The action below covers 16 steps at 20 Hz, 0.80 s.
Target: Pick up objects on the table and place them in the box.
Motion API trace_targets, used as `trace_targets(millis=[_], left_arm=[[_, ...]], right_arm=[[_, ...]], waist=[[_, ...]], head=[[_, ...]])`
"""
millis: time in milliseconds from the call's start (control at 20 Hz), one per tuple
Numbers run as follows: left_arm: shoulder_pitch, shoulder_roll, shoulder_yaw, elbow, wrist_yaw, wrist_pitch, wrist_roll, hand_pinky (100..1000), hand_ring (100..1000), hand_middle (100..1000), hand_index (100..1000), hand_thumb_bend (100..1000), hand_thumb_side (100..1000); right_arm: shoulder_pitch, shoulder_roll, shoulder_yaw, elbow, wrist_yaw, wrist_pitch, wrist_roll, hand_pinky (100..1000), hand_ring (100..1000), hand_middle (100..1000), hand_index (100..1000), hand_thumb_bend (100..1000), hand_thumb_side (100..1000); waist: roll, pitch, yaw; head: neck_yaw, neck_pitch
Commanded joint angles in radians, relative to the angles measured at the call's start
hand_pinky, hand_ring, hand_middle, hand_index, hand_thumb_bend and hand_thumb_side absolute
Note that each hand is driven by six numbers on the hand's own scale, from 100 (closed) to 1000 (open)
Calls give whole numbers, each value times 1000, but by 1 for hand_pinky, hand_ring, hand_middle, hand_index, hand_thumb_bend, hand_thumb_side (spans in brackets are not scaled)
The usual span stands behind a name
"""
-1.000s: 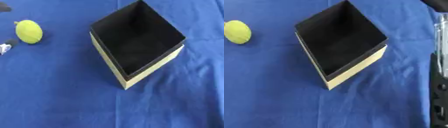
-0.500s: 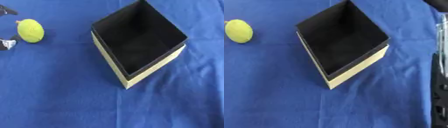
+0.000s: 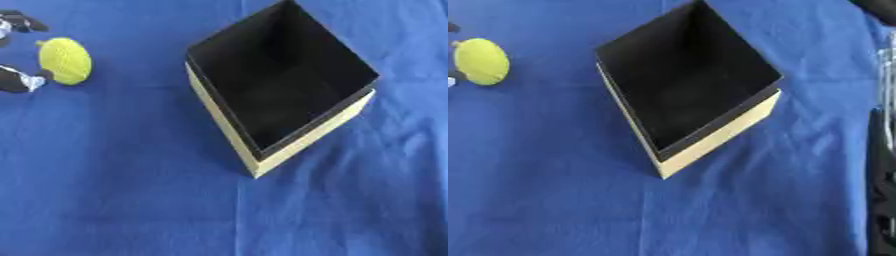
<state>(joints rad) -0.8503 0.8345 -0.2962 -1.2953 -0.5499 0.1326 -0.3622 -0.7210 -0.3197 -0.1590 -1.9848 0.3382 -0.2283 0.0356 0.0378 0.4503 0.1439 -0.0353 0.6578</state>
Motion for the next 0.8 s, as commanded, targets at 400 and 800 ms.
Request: trace_targets(millis=[400,800], left_arm=[[-89,-28,78,98,-82,17,-157,948,914,853,903,395,100],[-128,-58,118,109,-116,25,-267,940,925,860,907,428,100]], right_arm=[[-7,-7,-4,-15,-14,0,2,849,792,623,856,100,314],[-7,-6,-7,-15,-19,1,2,850,793,621,858,100,325]], waist=[[2,-129,3],[-2,-121,0]], head=[[8,-12],[11,-19]])
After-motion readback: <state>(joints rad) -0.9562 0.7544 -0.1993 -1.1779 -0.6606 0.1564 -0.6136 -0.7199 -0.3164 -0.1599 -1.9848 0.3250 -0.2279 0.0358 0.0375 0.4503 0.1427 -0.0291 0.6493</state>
